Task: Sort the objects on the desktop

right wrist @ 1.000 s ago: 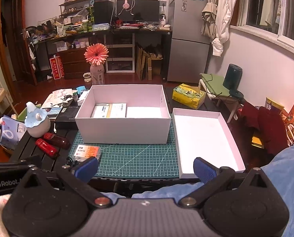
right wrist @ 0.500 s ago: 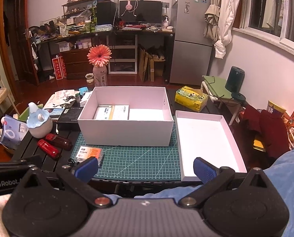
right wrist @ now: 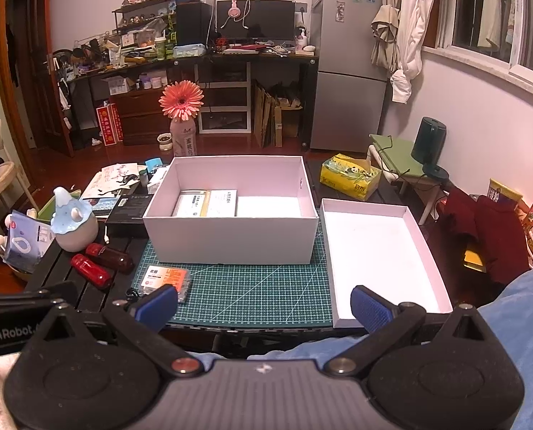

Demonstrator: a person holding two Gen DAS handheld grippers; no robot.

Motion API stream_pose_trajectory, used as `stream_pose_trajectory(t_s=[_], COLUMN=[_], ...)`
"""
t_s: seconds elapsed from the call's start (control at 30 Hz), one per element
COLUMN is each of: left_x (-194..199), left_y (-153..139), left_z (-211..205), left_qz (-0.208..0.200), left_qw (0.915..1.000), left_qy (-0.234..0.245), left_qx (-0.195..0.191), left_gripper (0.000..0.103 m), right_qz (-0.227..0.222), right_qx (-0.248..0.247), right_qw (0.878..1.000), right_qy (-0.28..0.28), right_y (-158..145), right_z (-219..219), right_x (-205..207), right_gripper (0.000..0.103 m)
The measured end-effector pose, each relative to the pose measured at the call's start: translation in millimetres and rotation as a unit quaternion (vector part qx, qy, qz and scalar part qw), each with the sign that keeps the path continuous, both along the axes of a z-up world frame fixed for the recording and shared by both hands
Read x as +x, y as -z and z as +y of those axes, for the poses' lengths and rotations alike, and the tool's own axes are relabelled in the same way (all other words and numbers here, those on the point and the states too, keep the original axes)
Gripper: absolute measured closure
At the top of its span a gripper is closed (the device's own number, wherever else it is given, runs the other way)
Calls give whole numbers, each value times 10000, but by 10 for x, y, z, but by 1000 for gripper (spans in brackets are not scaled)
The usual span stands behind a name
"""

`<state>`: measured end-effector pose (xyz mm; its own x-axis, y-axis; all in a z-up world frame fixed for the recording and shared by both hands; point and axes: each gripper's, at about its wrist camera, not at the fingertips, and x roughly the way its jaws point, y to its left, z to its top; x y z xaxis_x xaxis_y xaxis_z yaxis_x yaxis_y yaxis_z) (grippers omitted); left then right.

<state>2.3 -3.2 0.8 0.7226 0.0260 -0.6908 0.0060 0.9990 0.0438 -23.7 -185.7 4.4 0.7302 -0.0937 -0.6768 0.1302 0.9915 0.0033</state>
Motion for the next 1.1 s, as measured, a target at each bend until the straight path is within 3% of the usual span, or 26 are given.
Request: stream_pose_trajectory(t_s=[0.7,1.1], left_x=[-4,1], left_y=[27,104], left_z=[34,8], left_qz=[-40,-119], left_qw=[10000,9997], left_qy=[42,162], left_qx=[-9,109], left_gripper=[3,3], right_qz=[-18,-79], right_qx=[83,-105], right_qw=[9999,9999], right_qy=[-72,-109], right_y=[37,80], right_z=[19,49], right_x=[23,42], right_gripper=[0,0])
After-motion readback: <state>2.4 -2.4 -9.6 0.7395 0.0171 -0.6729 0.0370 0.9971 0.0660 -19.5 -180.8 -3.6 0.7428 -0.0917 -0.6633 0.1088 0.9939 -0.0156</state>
